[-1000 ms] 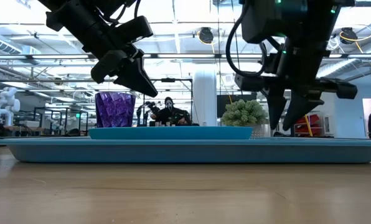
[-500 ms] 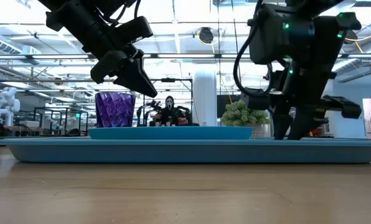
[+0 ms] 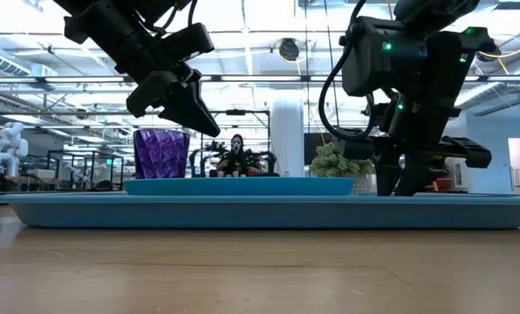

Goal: Pick and place plate/cup/fork/spoon on tray
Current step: Adjust the black spoon

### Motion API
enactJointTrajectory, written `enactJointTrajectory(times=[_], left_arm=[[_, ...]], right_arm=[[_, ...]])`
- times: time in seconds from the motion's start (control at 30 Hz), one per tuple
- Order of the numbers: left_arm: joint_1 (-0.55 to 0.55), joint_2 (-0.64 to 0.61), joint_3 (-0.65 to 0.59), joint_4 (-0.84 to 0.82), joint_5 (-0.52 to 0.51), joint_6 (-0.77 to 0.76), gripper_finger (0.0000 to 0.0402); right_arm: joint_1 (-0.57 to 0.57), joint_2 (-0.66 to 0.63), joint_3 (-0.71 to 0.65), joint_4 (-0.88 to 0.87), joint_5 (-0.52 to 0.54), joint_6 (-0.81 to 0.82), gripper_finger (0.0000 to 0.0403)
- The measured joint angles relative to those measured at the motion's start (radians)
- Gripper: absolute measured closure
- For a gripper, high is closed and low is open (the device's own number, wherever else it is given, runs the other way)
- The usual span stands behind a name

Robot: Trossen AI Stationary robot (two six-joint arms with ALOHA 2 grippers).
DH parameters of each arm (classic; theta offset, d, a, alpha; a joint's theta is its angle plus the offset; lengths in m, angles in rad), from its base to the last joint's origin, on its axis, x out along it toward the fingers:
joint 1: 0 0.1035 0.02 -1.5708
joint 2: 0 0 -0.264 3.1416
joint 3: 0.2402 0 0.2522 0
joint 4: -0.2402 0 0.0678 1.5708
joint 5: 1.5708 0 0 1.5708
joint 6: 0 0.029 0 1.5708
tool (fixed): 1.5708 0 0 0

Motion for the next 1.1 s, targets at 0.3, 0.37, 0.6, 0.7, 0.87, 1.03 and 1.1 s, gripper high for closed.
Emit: enactJointTrajectory(times=[0.3,0.37,0.6,0.7,0.87,1.03,1.1], left_arm=[[0.0,0.0,0.0,-0.006,0.0,-0.005,0.036],[0.0,0.0,0.0,-0.006,0.0,-0.006,0.036],[0.0,0.0,0.0,-0.021,0.0,-0.01,0.036],[0.0,0.0,0.0,-0.022,0.0,-0.017,0.036],[0.0,0.0,0.0,-0.022,0.0,-0.019,0.036],[0.0,0.0,-0.02,-0.006,0.0,-0.012,0.036],[0.002,0.0,-0.035,0.023,0.0,-0.009,0.036]], right_arm=[[0.0,0.0,0.0,-0.001,0.0,-0.025,0.0395],[0.0,0.0,0.0,-0.002,0.0,-0.022,0.0395],[0.009,-0.001,0.01,-0.007,-0.004,-0.016,0.0401],[0.016,-0.023,0.028,-0.005,-0.002,-0.016,0.0402],[0.034,-0.102,0.043,-0.036,0.052,-0.014,0.0402],[0.071,-0.188,0.044,-0.034,0.138,-0.014,0.0402],[0.093,-0.211,0.044,0.001,0.202,-0.036,0.0402]])
